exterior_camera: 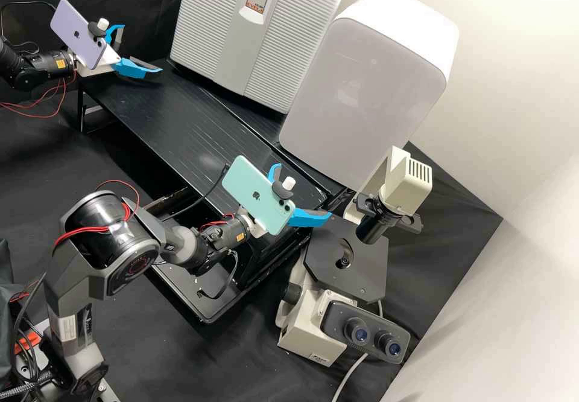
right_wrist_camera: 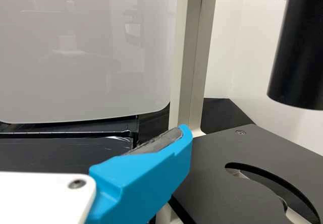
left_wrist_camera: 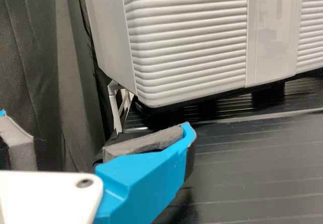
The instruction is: Open the incubator door
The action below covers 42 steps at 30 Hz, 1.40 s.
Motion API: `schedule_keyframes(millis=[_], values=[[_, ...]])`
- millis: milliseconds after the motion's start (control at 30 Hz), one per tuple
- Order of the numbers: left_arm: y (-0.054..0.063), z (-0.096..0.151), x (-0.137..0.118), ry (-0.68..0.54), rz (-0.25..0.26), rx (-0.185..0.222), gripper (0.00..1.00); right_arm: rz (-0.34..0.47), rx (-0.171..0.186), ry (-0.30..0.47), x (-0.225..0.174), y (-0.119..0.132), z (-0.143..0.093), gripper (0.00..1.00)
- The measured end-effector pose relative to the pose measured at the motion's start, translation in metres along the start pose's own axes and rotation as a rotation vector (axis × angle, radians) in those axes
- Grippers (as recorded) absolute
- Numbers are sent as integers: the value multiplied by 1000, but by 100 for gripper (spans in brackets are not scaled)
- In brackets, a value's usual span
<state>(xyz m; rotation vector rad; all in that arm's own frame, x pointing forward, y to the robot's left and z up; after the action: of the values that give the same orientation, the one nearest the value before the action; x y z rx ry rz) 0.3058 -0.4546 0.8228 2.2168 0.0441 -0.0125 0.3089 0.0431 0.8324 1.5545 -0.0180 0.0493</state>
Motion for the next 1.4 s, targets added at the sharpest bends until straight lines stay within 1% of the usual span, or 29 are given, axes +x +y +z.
schedule_keyframes(millis=[367, 433, 600, 633, 733, 800, 900, 933, 1067, 1200, 1333, 1400], values=[[0, 0, 0, -4, -1, 2, 100, 0, 0, 0, 0, 0, 0, 100], [3, 0, 2, -26, 7, 1, 100, 0, 0, 0, 0, 0, 0, 100], [19, 1, 13, -94, 53, -12, 100, 0, 0, 0, 0, 0, 0, 100], [25, 1, 17, -114, 69, -9, 100, 0, 0, 0, 0, 0, 0, 100], [35, 1, 26, -152, 89, -14, 100, 0, 0, 0, 0, 0, 0, 100], [41, 0, 32, -167, 98, -11, 100, 0, 0, 0, 0, 0, 0, 100], [55, -1, 41, -183, 123, -1, 100, 0, 0, 0, 0, 0, 0, 100], [58, -1, 42, -187, 129, 4, 100, 0, 0, 0, 0, 0, 0, 100], [76, 0, 49, -212, 175, 8, 100, 0, 0, 0, 0, 0, 0, 100], [89, 2, 61, -239, 200, -16, 100, 0, 0, 0, 0, 0, 0, 100], [100, 4, 71, -259, 211, -40, 100, 0, 0, 0, 0, 0, 0, 100], [107, 5, 76, -270, 222, -37, 100, 0, 0, 0, 0, 0, 0, 100]])
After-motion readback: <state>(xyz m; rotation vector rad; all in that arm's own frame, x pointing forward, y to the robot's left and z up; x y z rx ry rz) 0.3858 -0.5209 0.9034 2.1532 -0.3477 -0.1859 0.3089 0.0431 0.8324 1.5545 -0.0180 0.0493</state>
